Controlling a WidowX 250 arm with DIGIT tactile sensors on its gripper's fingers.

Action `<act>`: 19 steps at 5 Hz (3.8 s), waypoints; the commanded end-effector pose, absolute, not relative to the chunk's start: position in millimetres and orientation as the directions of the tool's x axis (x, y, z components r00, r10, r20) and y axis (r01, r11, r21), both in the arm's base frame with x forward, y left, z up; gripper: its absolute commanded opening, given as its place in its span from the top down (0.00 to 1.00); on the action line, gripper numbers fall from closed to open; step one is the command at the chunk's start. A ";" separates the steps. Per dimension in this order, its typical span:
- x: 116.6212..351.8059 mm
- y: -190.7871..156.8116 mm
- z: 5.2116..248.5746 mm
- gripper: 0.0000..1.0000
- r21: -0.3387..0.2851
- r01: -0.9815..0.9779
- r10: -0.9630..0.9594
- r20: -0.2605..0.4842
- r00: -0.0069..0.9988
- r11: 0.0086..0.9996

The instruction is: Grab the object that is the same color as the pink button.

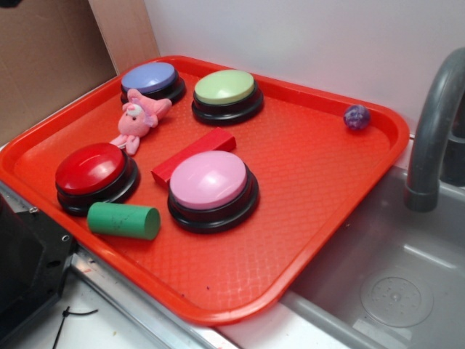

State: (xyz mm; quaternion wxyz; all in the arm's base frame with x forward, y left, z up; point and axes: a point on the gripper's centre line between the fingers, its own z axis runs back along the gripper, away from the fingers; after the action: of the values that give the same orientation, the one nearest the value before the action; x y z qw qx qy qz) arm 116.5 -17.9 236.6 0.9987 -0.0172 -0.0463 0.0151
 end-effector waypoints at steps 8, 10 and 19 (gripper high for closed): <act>195.2 79.6 64.0 0.00 -0.009 -0.606 0.595 0.204 0.778 0.796; 221.4 82.1 36.3 0.00 -0.042 -0.544 0.535 0.256 0.805 0.838; 195.3 24.1 200.8 1.00 -0.095 -0.295 0.306 0.136 0.942 0.951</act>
State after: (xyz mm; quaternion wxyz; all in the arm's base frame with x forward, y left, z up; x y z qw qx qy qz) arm 192.7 16.6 185.8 0.9852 -0.0372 -0.0494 0.1598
